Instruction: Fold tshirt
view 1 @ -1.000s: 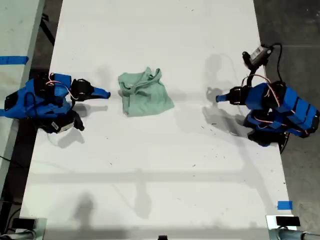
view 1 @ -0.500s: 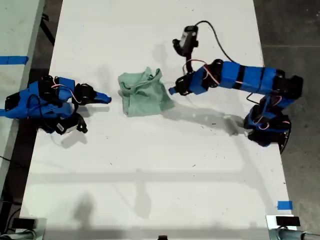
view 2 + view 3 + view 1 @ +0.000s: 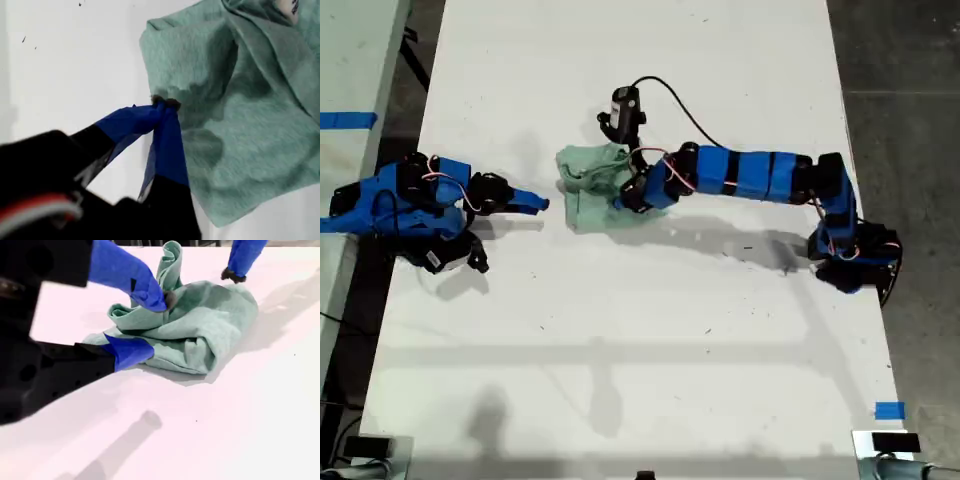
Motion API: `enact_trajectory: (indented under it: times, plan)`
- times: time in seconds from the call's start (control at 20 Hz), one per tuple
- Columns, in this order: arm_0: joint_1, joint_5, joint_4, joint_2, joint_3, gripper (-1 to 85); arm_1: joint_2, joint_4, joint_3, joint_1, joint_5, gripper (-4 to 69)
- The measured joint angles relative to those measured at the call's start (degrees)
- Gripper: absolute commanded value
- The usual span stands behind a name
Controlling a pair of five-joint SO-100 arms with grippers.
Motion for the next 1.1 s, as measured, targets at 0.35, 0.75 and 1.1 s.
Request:
enact_trajectory:
  times: [0.35,0.75,1.1]
  plan:
    - [4.1,0.0,0.0,0.0,0.0,12.7,-3.9,-13.4,0.0,14.5,-2.9,-1.1]
    - [4.6,0.0,0.0,0.0,0.0,12.7,8.9,-12.7,16.6,29.0,-3.1,-1.1]
    - [4.7,0.0,0.0,0.0,0.0,12.7,70.5,4.1,69.3,26.4,11.1,-1.2]
